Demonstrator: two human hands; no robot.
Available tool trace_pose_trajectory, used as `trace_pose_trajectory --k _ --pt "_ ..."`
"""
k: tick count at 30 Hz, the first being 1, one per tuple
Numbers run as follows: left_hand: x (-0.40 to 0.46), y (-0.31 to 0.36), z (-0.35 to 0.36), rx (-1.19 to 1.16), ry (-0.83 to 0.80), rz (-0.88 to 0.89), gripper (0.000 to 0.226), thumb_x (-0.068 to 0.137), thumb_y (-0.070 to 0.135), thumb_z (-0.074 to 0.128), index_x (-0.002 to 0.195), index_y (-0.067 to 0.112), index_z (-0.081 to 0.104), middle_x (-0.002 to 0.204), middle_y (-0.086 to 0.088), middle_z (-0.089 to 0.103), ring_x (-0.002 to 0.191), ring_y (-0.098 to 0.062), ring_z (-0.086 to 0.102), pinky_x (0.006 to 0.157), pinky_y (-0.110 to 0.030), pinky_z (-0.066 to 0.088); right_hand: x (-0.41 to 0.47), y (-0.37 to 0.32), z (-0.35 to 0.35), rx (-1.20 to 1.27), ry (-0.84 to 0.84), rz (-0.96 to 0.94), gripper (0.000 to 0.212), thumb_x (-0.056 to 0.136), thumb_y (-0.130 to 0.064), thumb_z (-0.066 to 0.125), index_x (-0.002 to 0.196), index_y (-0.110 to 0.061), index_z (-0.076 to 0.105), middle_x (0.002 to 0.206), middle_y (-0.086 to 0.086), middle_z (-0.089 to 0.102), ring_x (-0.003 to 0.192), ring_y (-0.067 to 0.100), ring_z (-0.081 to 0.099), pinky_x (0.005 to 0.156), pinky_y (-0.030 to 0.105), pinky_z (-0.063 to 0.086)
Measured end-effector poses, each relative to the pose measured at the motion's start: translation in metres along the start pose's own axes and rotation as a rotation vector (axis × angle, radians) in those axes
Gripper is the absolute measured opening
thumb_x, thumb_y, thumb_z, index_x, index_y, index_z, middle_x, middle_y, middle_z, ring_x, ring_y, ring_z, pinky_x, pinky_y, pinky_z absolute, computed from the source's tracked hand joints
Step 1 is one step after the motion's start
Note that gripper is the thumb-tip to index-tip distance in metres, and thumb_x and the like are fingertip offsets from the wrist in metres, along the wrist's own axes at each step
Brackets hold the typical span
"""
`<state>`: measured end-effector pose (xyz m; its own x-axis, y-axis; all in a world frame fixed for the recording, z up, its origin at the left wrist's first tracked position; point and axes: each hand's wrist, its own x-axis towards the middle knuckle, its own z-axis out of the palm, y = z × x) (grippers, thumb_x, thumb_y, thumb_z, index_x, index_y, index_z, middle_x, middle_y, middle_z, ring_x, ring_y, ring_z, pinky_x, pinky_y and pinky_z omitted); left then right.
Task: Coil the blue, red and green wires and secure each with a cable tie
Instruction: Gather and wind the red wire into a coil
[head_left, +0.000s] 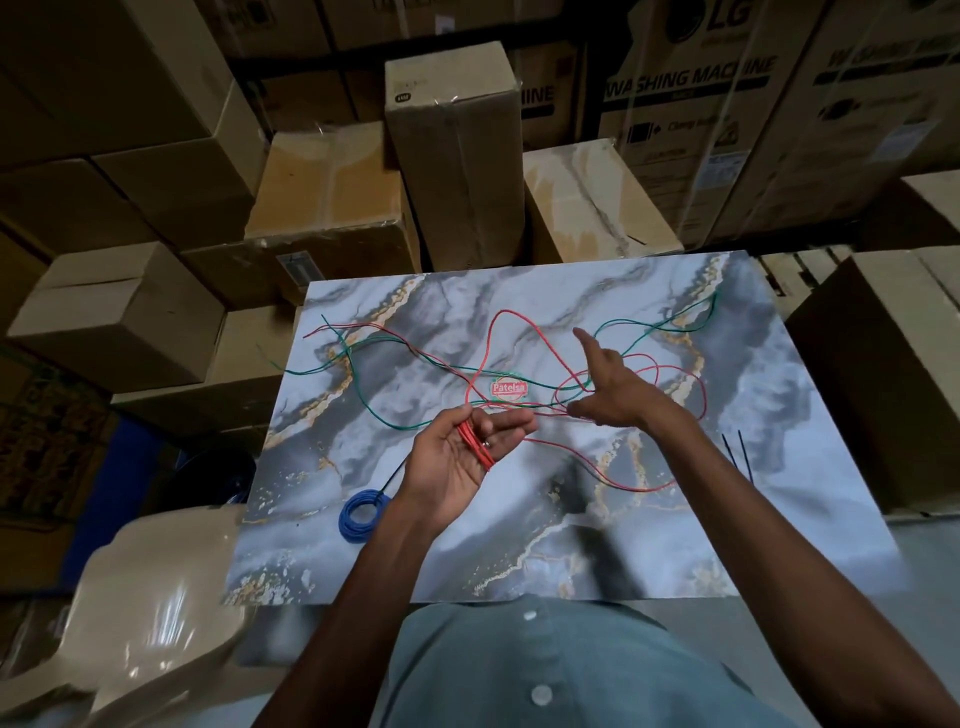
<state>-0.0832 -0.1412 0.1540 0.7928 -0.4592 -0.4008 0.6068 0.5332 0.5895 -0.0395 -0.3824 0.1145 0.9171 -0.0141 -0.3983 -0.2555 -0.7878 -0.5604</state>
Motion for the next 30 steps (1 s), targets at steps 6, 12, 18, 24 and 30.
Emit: trace_pose_trajectory --k 6,12,18,24,30 --pt "0.007 -0.003 -0.002 -0.044 0.082 0.001 0.04 0.101 0.015 0.035 0.073 -0.004 0.057 0.102 -0.035 0.069 0.099 -0.044 0.07 0.078 -0.036 0.061 -0.035 -0.042 -0.026 -0.117 -0.23 -0.001 0.088 0.091 -0.019 0.076 0.161 -0.032 0.024 0.154 0.016 0.042 0.093 0.032 0.072 0.076 0.039 0.064" --pt "0.01 -0.007 -0.009 0.055 0.173 -0.047 0.035 0.1 0.014 0.036 0.077 -0.004 0.056 0.107 -0.037 0.067 0.106 -0.047 0.067 0.078 -0.035 0.061 -0.08 -0.085 -0.052 -0.271 0.07 -0.257 0.071 0.093 -0.033 0.071 0.155 -0.03 0.036 0.143 0.01 0.053 0.113 0.029 0.064 0.096 0.039 0.05" --pt "0.008 -0.007 0.003 0.183 0.161 -0.052 0.03 0.101 0.01 0.034 0.081 -0.002 0.054 0.079 -0.022 0.072 0.081 -0.035 0.074 0.099 -0.044 0.052 -0.095 -0.128 -0.036 0.203 0.096 -0.549 0.017 0.096 -0.018 0.056 0.099 -0.022 0.072 0.086 -0.004 0.072 0.078 0.012 0.067 0.075 0.028 0.052" --pt "-0.002 0.001 0.009 0.143 0.033 -0.124 0.042 0.101 0.016 0.036 0.073 -0.004 0.061 0.095 -0.032 0.07 0.094 -0.042 0.071 0.079 -0.033 0.061 -0.023 -0.095 0.002 0.001 -0.002 -0.567 0.023 0.104 -0.019 0.051 0.109 -0.015 0.073 0.104 -0.001 0.075 0.094 0.015 0.067 0.087 0.027 0.043" --pt "-0.015 0.008 0.014 -0.021 -0.078 -0.123 0.03 0.086 0.021 0.058 0.071 0.0 0.071 0.084 -0.02 0.072 0.079 -0.031 0.073 0.064 -0.025 0.06 -0.012 -0.085 0.024 0.088 0.04 -0.414 0.067 0.105 -0.053 0.05 0.05 -0.016 0.041 0.043 -0.005 0.042 0.046 0.01 0.038 0.054 0.025 0.034"
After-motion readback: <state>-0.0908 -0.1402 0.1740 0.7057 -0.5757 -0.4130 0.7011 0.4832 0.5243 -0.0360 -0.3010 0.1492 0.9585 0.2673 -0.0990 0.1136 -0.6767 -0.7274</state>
